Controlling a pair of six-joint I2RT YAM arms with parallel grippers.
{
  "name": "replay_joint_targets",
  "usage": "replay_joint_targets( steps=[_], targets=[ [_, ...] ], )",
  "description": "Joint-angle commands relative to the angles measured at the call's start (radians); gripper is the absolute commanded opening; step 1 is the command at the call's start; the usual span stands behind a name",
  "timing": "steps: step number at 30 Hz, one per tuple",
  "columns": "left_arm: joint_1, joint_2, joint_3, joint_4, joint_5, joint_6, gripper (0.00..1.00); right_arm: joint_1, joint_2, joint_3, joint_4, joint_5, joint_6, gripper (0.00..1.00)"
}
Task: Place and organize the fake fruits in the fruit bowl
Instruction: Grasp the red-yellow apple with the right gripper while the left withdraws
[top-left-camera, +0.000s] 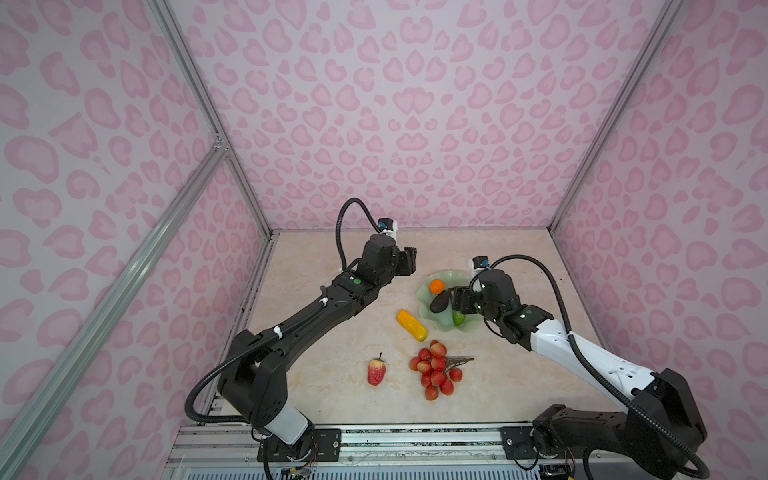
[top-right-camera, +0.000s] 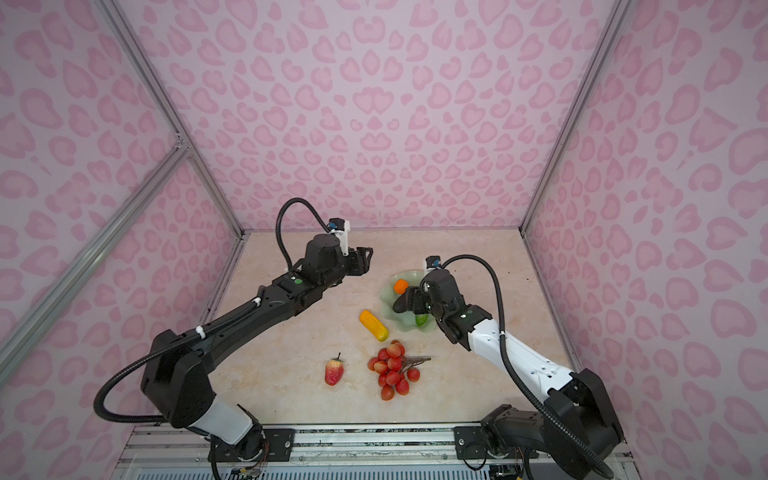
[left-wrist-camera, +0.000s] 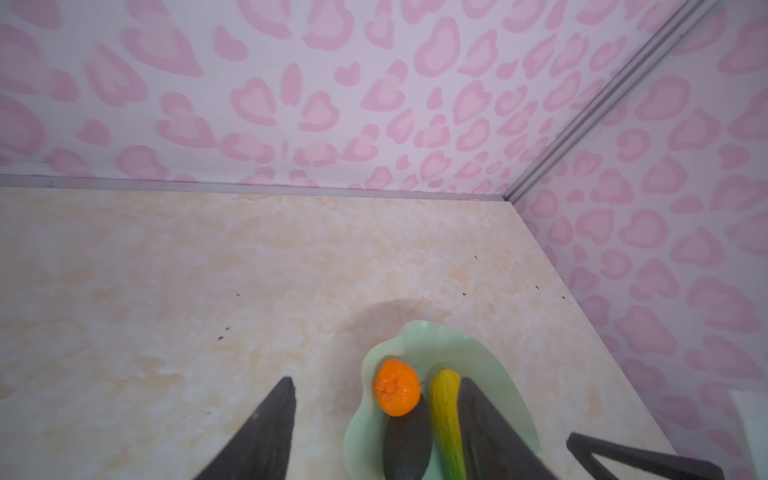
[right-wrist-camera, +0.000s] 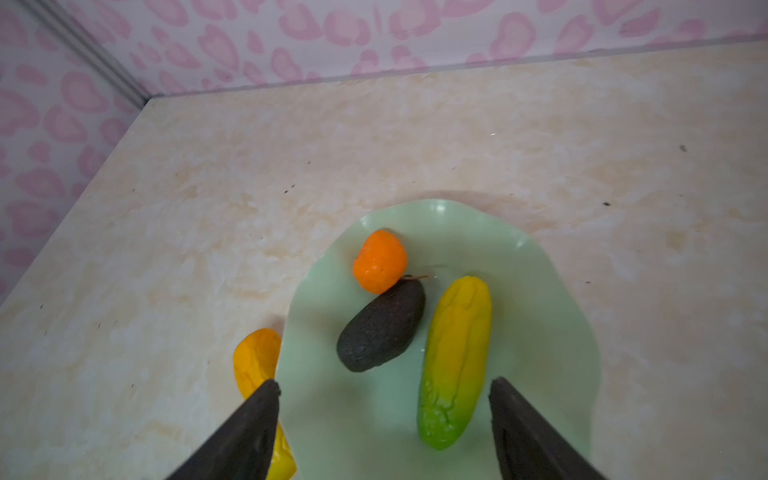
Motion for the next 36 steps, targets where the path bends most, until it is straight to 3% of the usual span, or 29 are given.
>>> replay_joint_targets(
  steps=[1, 4, 8, 11, 14, 30, 36],
  targets=[
    [0.055, -0.127, -0.135, 0.025, -0.136, -0.022, 0.69, 0.104, 0.052, 0.030, -0.024, -0.048, -0.021, 0.79],
    [0.129, -0.275, -0.300, 0.022, -0.218, -0.096, 0.78, 0.214, 0.134, 0.081, -0.058, -0.089, 0.016, 0.79],
    [0.233, -0.458, -0.498, 0.022, -0.240, -0.191, 0.87, 0.329, 0.243, 0.115, -0.045, -0.152, 0.129, 0.78],
    [0.264, -0.568, -0.590, -0.014, -0.272, -0.207, 0.90, 0.392, 0.324, 0.131, -0.005, -0.192, 0.214, 0.77],
    [0.275, -0.660, -0.651, -0.049, -0.298, -0.212, 0.91, 0.445, 0.389, 0.191, -0.040, -0.200, 0.205, 0.76],
    [0.289, -1.006, -0.779, -0.200, -0.359, -0.263, 0.95, 0.465, 0.630, 0.384, -0.224, -0.323, 0.176, 0.71],
    [0.289, -1.136, -0.825, -0.235, -0.382, -0.271, 0.96, 0.475, 0.708, 0.444, -0.257, -0.363, 0.180, 0.54]
  ],
)
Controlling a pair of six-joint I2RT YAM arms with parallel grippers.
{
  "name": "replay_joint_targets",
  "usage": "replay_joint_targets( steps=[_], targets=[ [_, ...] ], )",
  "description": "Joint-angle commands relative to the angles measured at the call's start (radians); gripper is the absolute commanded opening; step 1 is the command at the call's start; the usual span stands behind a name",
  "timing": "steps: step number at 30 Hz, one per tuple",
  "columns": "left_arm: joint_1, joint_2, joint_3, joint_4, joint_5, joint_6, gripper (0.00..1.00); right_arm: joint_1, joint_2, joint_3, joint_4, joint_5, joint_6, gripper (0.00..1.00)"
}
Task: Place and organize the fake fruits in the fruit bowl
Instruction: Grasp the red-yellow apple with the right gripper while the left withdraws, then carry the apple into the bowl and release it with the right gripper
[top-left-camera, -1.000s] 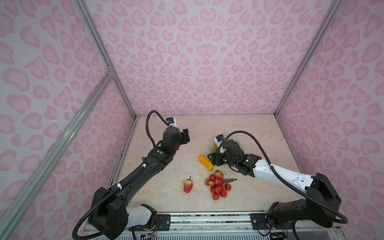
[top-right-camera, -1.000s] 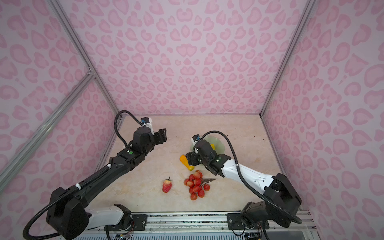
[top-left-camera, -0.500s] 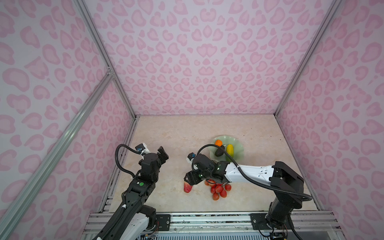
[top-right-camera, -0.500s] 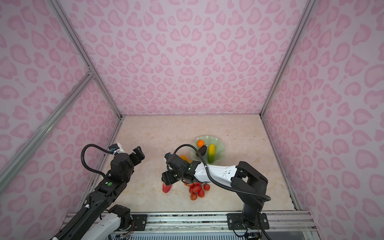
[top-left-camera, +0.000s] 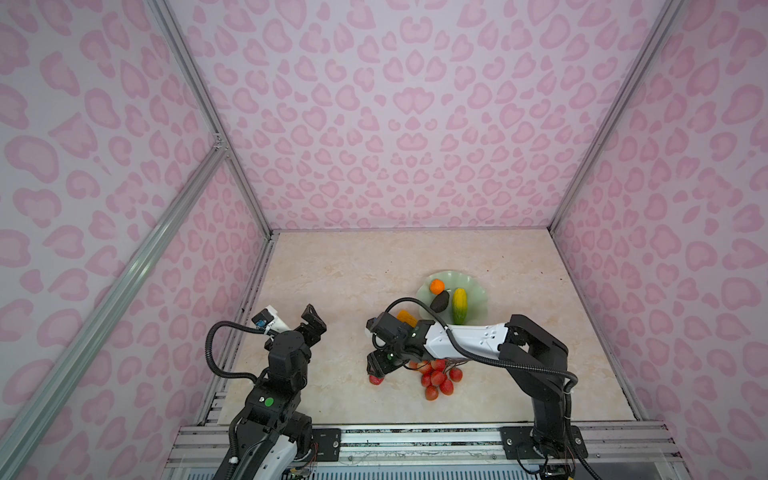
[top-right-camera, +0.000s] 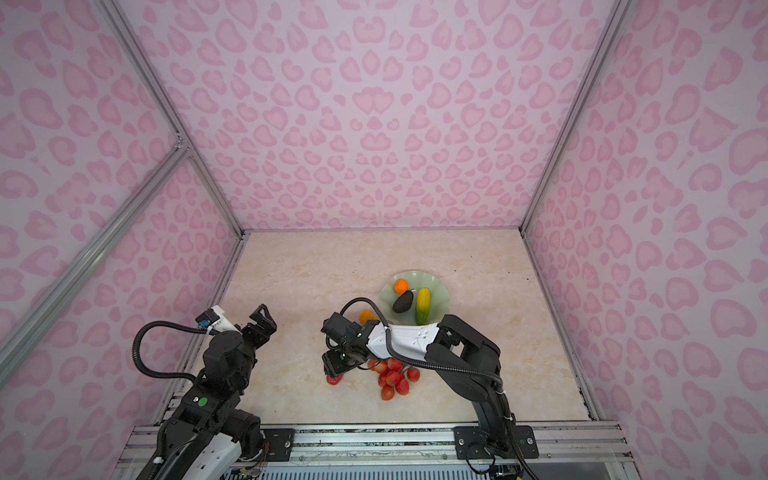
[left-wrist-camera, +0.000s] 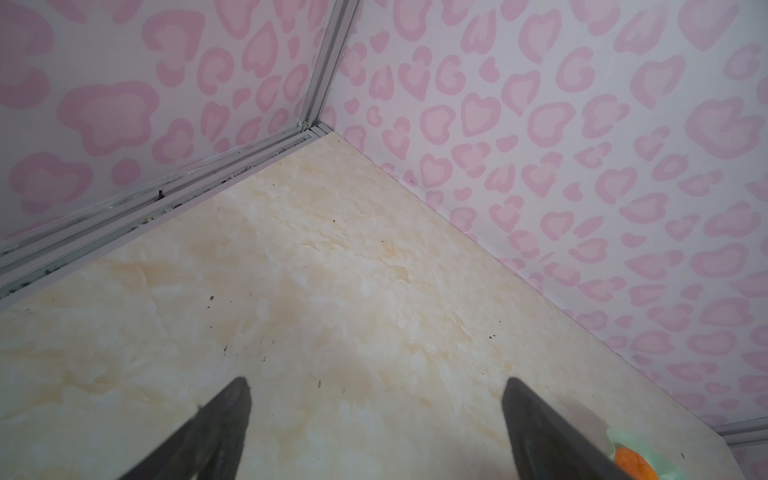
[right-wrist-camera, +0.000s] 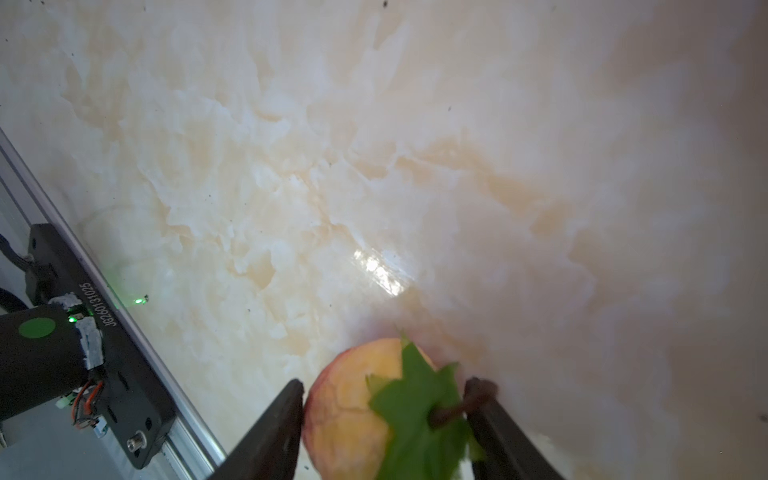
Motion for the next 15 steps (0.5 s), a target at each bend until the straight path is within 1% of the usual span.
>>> replay_joint_targets(
  steps=[1, 4, 5, 8, 10, 12, 15],
  targets=[
    [0.001, -0.048, -0.016, -0.026, -0.026, -0.018, 0.96, 0.001, 0.031, 0.019, -0.039, -0.040, 0.001, 0.50],
    [0.001, -0.082, -0.028, -0.038, -0.020, -0.025, 0.97, -0.001, 0.039, 0.037, -0.045, -0.040, -0.010, 0.37],
    [0.002, -0.088, -0.032, -0.038, -0.014, -0.025, 0.97, -0.003, 0.031, 0.036, -0.041, -0.033, -0.012, 0.35],
    [0.002, -0.089, -0.040, -0.034, 0.014, -0.026, 0.97, -0.021, -0.024, 0.018, 0.000, -0.004, -0.012, 0.31],
    [0.002, -0.074, -0.040, -0.029, 0.044, -0.026, 0.97, -0.050, -0.067, 0.014, -0.008, 0.024, -0.020, 0.30],
    [0.002, -0.049, -0.038, -0.020, 0.078, -0.029, 0.97, -0.095, -0.128, -0.010, -0.018, 0.064, -0.034, 0.30],
    [0.002, 0.015, -0.029, 0.008, 0.141, -0.023, 0.96, -0.195, -0.241, -0.069, -0.020, 0.132, -0.061, 0.29]
  ],
)
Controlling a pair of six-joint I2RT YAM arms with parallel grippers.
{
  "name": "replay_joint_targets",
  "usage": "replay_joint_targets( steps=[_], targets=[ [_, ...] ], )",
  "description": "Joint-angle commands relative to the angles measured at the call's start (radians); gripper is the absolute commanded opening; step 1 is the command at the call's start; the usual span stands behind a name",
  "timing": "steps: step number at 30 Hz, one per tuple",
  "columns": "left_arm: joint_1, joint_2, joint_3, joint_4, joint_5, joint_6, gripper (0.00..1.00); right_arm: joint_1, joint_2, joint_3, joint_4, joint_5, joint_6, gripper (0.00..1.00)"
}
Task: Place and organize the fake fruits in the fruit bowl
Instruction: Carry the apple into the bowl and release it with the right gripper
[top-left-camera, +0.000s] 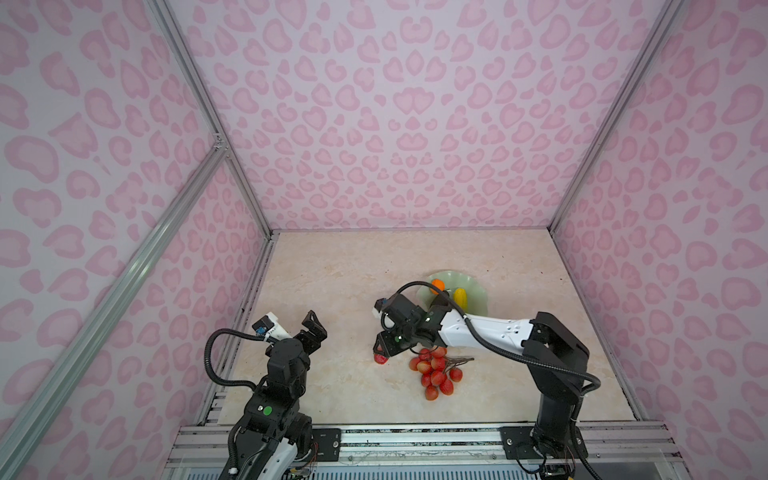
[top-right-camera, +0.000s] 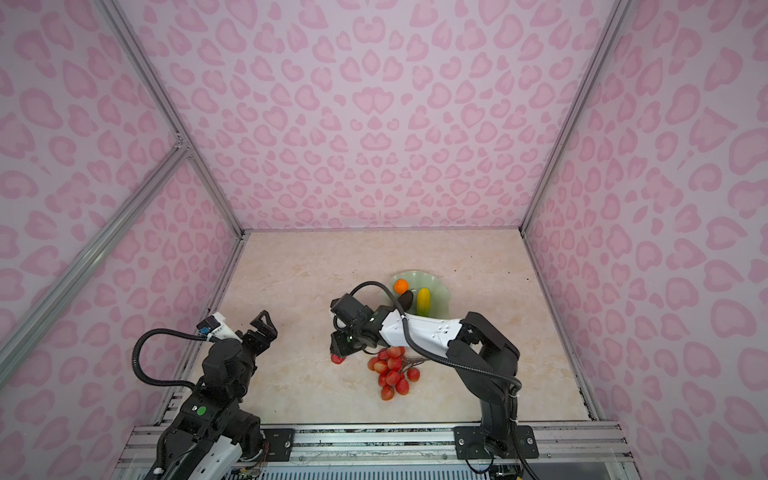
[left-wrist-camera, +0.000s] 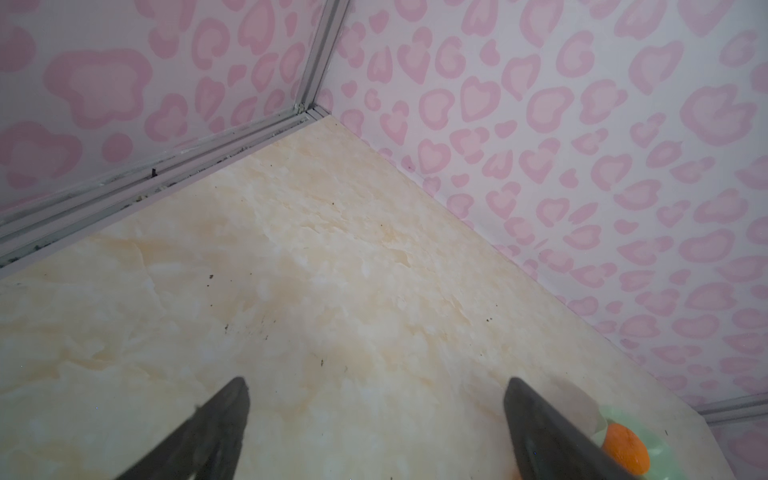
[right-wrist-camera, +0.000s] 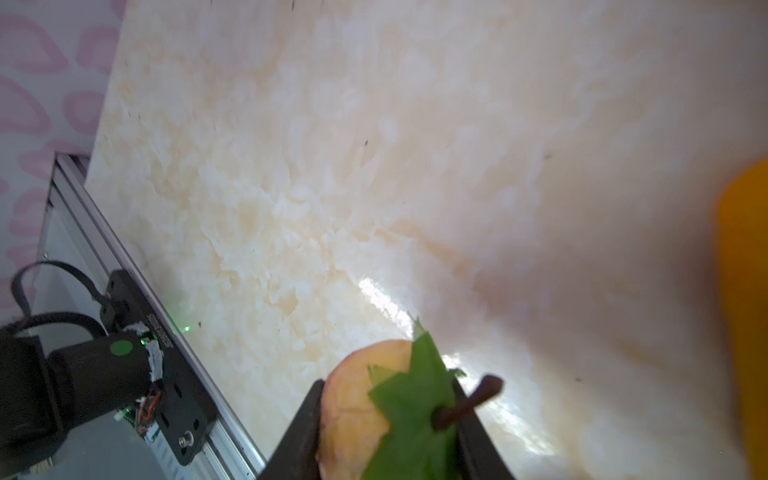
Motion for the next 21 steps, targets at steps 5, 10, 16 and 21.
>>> replay_joint_targets(
  steps=[5, 10, 16, 21],
  targets=[
    [-0.001, 0.188, 0.052, 0.077, 0.169, 0.012, 0.95, -0.233, -0.184, -0.111, -0.033, 0.170, -0.078, 0.30],
    [-0.002, 0.350, 0.114, 0.118, 0.295, 0.037, 0.93, -0.355, -0.265, -0.214, 0.058, 0.196, -0.049, 0.30],
    [-0.003, 0.475, 0.141, 0.196, 0.410, 0.029, 0.90, -0.394, -0.268, -0.287, 0.136, 0.232, -0.007, 0.31],
    [-0.023, 0.554, 0.167, 0.224, 0.450, 0.030, 0.88, -0.424, -0.264, -0.356, 0.206, 0.225, 0.038, 0.33]
  ],
)
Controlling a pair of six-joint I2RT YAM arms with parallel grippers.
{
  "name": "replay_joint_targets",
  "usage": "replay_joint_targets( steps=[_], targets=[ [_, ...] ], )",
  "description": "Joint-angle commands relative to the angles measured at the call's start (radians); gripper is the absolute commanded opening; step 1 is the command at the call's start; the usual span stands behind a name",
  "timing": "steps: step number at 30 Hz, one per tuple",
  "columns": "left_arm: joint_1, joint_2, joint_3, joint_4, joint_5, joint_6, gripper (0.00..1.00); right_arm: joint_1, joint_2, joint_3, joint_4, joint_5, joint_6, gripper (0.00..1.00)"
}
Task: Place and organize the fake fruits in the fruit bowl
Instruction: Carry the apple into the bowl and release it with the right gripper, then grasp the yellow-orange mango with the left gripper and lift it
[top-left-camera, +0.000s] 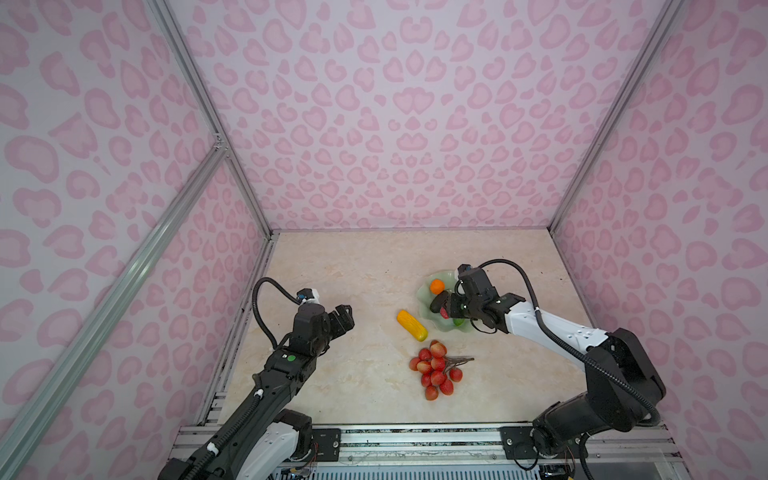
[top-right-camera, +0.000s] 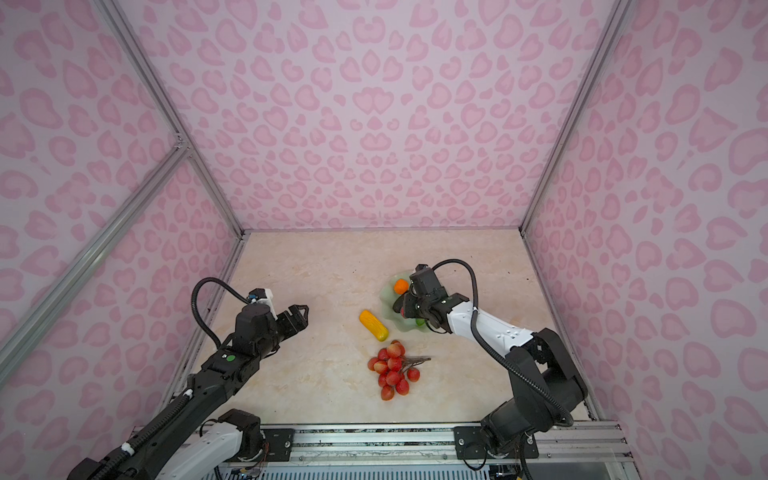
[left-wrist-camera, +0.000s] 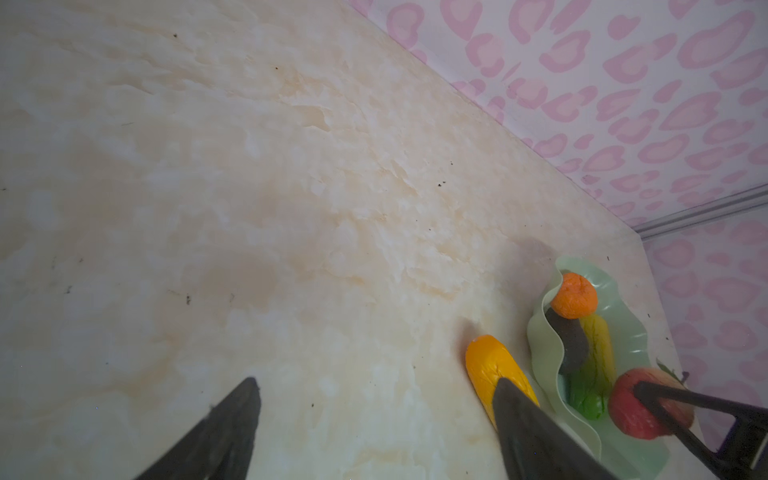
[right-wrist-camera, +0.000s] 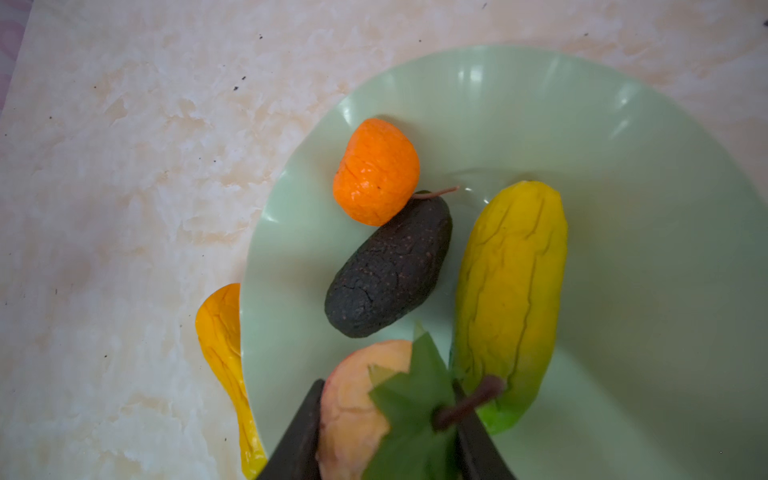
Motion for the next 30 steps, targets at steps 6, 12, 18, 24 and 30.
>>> replay_joint_targets(
  steps=[6, 12, 18, 24, 30],
  targets=[
    [-0.075, 0.119, 0.054, 0.095, 0.054, 0.002, 0.86, -0.012, 0.028, -0.038, 0.075, 0.010, 0.045, 0.43],
    [-0.159, 0.257, 0.112, 0.134, 0.052, -0.013, 0.85, -0.014, 0.004, -0.049, 0.066, 0.021, 0.055, 0.56],
    [-0.223, 0.387, 0.177, 0.171, 0.063, -0.030, 0.83, -0.028, -0.094, -0.079, 0.058, 0.062, 0.061, 0.67],
    [-0.268, 0.500, 0.235, 0.196, 0.090, -0.049, 0.82, -0.049, -0.245, -0.117, 0.047, 0.152, 0.054, 0.80],
    [-0.313, 0.635, 0.297, 0.214, 0.115, -0.082, 0.81, -0.062, -0.356, -0.158, 0.054, 0.218, 0.000, 0.94]
  ],
)
